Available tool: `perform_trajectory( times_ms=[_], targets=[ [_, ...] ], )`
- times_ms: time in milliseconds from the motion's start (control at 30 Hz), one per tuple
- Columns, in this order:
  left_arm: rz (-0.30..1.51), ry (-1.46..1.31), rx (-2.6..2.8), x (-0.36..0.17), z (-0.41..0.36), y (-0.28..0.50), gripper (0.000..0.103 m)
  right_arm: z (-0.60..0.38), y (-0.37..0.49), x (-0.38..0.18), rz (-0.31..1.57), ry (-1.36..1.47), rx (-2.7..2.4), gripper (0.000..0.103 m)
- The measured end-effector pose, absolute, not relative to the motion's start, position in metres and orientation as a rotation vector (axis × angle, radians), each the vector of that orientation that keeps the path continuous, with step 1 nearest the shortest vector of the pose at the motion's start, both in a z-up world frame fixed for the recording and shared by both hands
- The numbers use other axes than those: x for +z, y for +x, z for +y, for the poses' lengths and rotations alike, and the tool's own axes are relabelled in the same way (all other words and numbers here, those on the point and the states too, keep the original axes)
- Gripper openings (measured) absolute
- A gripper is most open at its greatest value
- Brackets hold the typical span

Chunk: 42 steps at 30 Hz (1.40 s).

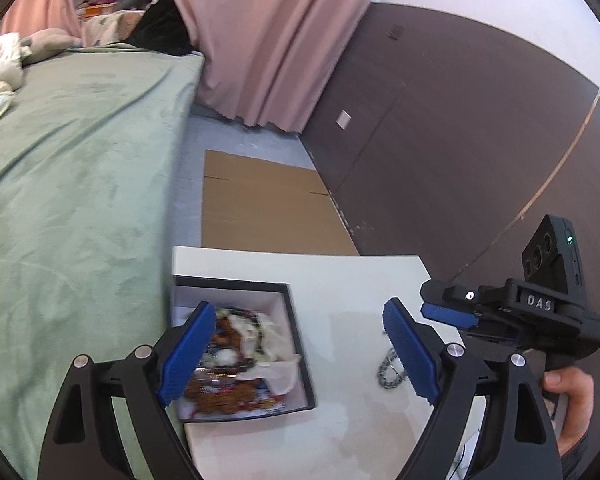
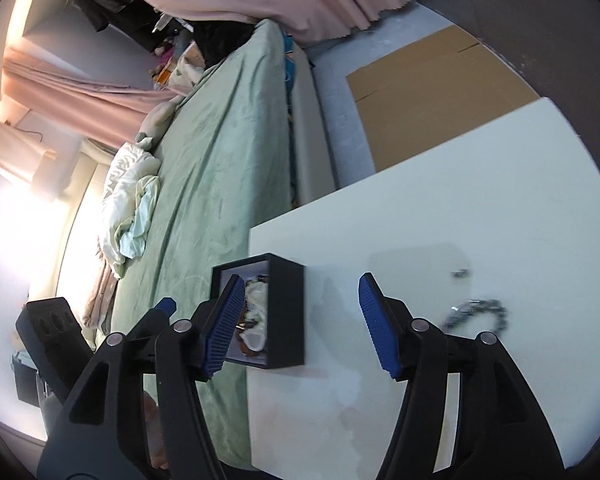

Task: Organize jewelry
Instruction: 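Open both grippers over the black box to drop the items, then move the left gripper to the thin silver wire ring and close on it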

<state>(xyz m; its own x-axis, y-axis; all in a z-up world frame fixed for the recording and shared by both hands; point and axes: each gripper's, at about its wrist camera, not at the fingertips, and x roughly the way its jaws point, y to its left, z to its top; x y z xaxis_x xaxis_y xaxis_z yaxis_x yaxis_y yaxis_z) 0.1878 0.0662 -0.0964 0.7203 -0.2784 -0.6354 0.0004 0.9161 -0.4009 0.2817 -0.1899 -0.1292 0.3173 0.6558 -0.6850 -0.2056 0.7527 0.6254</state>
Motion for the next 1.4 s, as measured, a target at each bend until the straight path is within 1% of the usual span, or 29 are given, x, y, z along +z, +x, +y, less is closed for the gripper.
perform_trajectory(
  times_ms=[200,367,533,633,733,800,833,900,1033,1167,1400],
  targets=[
    [0.788,-0.339,-0.211,-0.106,0.032,0.200,0.083,-0.226,0.278,-0.132,1.132,0.500,0.560,0.063],
    [0.816,-0.295,-0.262,-0.114,0.002,0.207,0.083,-0.244,0.270,-0.129,1.121,0.489,0.528,0.066],
    [0.852,-0.247,-0.315,-0.128,-0.029,0.211,0.080,-0.264,0.256,-0.134,1.116,0.527,0.506,0.066],
    [0.872,-0.221,-0.336,-0.137,-0.047,0.213,0.076,-0.277,0.249,-0.141,1.122,0.567,0.476,0.066],
    [0.900,-0.209,-0.360,-0.149,-0.065,0.216,0.068,-0.293,0.243,-0.145,1.114,0.613,0.445,0.066],
    [0.911,-0.202,-0.372,-0.155,-0.073,0.216,0.057,-0.303,0.237,-0.147,1.108,0.631,0.424,0.066],
    [0.921,-0.205,-0.386,-0.158,-0.079,0.216,0.054,-0.307,0.235,-0.148,1.106,0.640,0.418,0.066],
    [0.943,-0.235,-0.420,-0.165,-0.084,0.218,0.042,-0.316,0.229,-0.152,1.103,0.670,0.405,0.067],
    [1.012,-0.331,-0.450,-0.184,-0.092,0.227,0.039,-0.333,0.223,-0.157,1.101,0.727,0.391,0.067],
    [1.072,-0.449,-0.450,-0.201,-0.089,0.235,0.038,-0.343,0.221,-0.161,1.104,0.777,0.394,0.067],
    [1.102,-0.490,-0.409,-0.213,-0.093,0.240,0.037,-0.347,0.221,-0.159,1.097,0.782,0.401,0.067]
  ],
)
